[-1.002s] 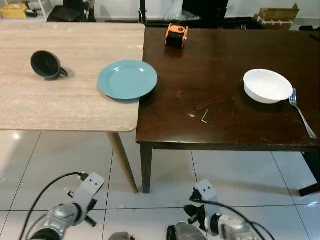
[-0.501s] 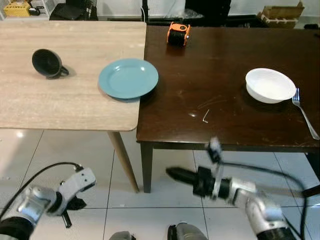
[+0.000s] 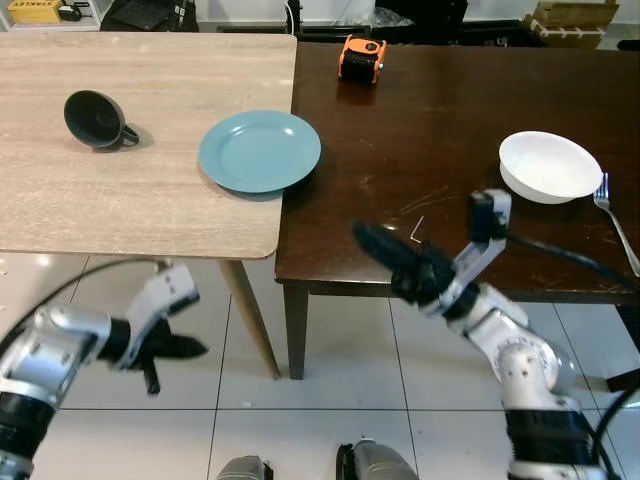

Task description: Setting the table

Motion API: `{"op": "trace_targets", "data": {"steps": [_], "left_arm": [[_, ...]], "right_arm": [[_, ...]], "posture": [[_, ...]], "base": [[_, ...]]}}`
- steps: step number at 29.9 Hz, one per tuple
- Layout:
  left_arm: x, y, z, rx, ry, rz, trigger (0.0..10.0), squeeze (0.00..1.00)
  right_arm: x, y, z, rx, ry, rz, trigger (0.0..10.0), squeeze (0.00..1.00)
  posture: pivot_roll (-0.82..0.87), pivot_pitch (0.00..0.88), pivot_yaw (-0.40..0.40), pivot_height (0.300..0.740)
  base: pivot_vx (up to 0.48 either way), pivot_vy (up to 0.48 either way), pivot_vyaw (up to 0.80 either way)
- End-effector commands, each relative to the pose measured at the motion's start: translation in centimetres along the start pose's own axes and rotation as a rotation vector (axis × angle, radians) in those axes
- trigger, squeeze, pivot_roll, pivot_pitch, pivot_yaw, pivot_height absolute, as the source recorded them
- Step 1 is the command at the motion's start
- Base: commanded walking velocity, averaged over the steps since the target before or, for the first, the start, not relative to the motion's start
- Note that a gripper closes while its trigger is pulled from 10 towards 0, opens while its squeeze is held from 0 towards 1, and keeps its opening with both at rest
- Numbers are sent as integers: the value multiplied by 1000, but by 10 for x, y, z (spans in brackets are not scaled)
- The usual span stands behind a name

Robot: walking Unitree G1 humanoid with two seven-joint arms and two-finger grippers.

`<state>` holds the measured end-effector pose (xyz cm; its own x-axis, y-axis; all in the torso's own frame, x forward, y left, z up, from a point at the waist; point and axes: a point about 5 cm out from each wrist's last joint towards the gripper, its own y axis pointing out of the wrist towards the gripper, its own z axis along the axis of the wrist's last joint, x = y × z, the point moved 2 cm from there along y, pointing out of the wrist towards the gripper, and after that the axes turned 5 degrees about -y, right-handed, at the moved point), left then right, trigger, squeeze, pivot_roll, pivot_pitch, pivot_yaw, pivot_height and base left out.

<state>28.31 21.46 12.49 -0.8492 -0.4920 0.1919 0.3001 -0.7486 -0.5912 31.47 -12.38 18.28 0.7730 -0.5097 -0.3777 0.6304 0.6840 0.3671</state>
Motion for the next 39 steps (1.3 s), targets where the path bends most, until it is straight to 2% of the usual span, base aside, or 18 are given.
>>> {"op": "trace_targets", "data": {"steps": [1,3,4,5,9,10,11,14,15,16,17,19,20,21,22,27,32,39], "left_arm": [[3,-3,0,17,-26,-21,10000,0],[4,-12,25,168,-40,-45,10000,0],[4,-12,25,168,-40,-45,10000,0],[3,-18,45,295,-47,-56,10000,0],[-4,-21,62,407,-50,-16,10000,0],[-22,-25,82,533,-71,114,10000,0],[-22,-25,82,533,-71,114,10000,0],[-47,-33,109,718,-140,305,10000,0],[-47,-33,109,718,-140,305,10000,0],[-60,-37,120,810,-216,408,10000,0],[-60,-37,120,810,-216,408,10000,0],[-82,-32,121,843,-379,559,10000,0],[-82,-32,121,843,-379,559,10000,0],[-88,-25,119,818,-434,609,10000,341],[-91,-20,117,800,-463,637,10000,1000],[-100,-6,114,785,-583,721,10000,1000],[-106,0,111,761,-618,812,10000,1000],[-107,2,113,791,-667,811,10000,1000]], "right_arm": [[8,-5,0,12,2,-63,10000,0],[28,-5,13,133,29,-236,10000,0],[28,-5,13,133,29,-236,10000,0],[43,-7,21,196,29,-367,10000,0],[50,-7,22,189,-15,-452,10000,0],[55,-5,24,185,-50,-507,10000,0],[55,-5,24,185,-50,-507,10000,0],[62,-2,28,184,-105,-582,10000,0],[62,-2,28,184,-105,-582,10000,0],[65,0,28,167,-153,-614,10000,0],[65,0,28,167,-153,-614,10000,0],[66,7,25,121,-237,-633,10000,0],[66,7,25,121,-237,-633,10000,0],[66,11,22,95,-275,-631,10000,0],[65,13,20,82,-297,-630,10000,0],[62,17,16,75,-325,-633,10000,0],[59,19,15,87,-334,-627,10000,0],[53,22,12,71,-380,-596,10000,0]], "posture": [[67,79,42,740],[70,79,43,740],[70,79,43,740],[70,79,43,740],[67,80,44,740],[65,84,46,740],[65,84,46,740],[61,84,47,740],[61,84,47,740],[61,83,45,740],[61,83,45,740],[62,82,44,740],[62,82,44,740],[62,82,44,740],[62,82,44,740],[55,86,44,740],[52,94,42,740],[49,113,47,740]], "base": [[0,0,0],[0,0,0],[0,0,0],[0,0,0],[0,0,0],[0,0,0],[0,0,0],[0,0,0],[0,0,0],[0,0,0],[0,0,0],[0,0,0],[0,0,0],[0,0,0],[0,0,0],[0,0,0],[0,0,0],[0,0,0]]}}
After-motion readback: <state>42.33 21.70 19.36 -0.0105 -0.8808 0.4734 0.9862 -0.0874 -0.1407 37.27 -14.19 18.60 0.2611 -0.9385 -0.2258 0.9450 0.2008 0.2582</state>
